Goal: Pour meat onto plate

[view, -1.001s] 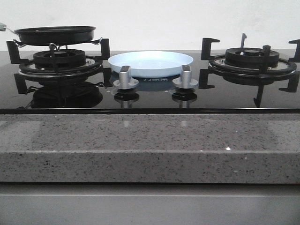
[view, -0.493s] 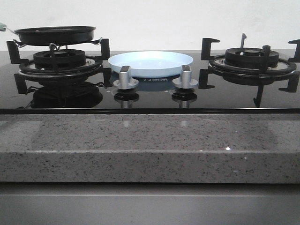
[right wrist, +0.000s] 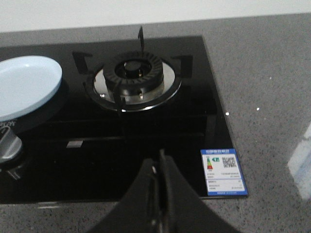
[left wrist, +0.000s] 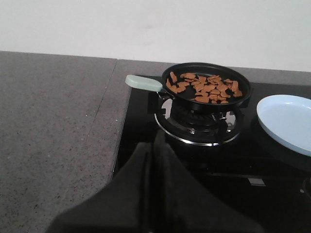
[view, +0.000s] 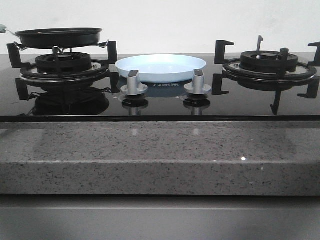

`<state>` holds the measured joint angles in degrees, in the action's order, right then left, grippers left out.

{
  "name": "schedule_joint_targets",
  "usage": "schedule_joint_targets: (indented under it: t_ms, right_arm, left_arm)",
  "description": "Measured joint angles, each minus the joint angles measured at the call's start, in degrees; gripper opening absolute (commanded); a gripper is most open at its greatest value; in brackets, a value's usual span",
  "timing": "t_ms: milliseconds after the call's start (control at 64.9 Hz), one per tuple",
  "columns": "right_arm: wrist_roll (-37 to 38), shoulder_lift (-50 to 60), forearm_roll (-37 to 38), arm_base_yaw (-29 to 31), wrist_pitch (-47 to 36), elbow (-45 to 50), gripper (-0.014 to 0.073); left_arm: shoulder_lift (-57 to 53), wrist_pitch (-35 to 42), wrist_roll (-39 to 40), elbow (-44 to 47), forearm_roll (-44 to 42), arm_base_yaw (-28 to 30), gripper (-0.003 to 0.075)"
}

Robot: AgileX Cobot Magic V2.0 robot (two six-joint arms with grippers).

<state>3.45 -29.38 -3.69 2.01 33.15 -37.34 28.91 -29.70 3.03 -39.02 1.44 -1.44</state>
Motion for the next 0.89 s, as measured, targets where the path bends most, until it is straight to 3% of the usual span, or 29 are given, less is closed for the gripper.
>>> schedule_joint_targets:
  t_ms: [185,246,293,416,493,708,893]
  right_arm:
    - [0.00,-4.98,0.00,0.00,1.19,0.09,-0.0062]
    - [0.00,-6.41,0.00,0.00,1.33,0.09,-0.0018]
    - [0.00,-7.23,0.00,0.00,1.55,0.09,0.0075]
    - [0.00,-9.51,0.00,0.00,1.66,0.09,0.0396]
    - [0.00,-10.62,0.00,0.00,1.91,0.09,0.0531]
    - [-0.37,-13.88,-0.82,-0.54,4.18,-0.72,0.0557]
    - [-2.35,-19.33,-1.30,-6.22,9.21,-7.45,0.0557]
  left_arm:
    - [3.93,-0.12,0.00,0.00,0.25,0.00,-0.0014]
    - [5.29,-0.22,0.00,0.00,0.25,0.00,0.0027]
    - [6.10,-0.22,0.00,0.00,0.25,0.00,0.0105]
    - [8.47,-0.22,0.00,0.00,0.25,0.00,0.0424]
    - [9.54,-0.22,0.00,0.00,0.34,0.00,0.0543]
    - [12.34,-1.56,-0.99,0.00,0.70,0.00,0.0564]
    - [13.75,-2.91,-7.84,0.00,5.49,-3.09,0.0564]
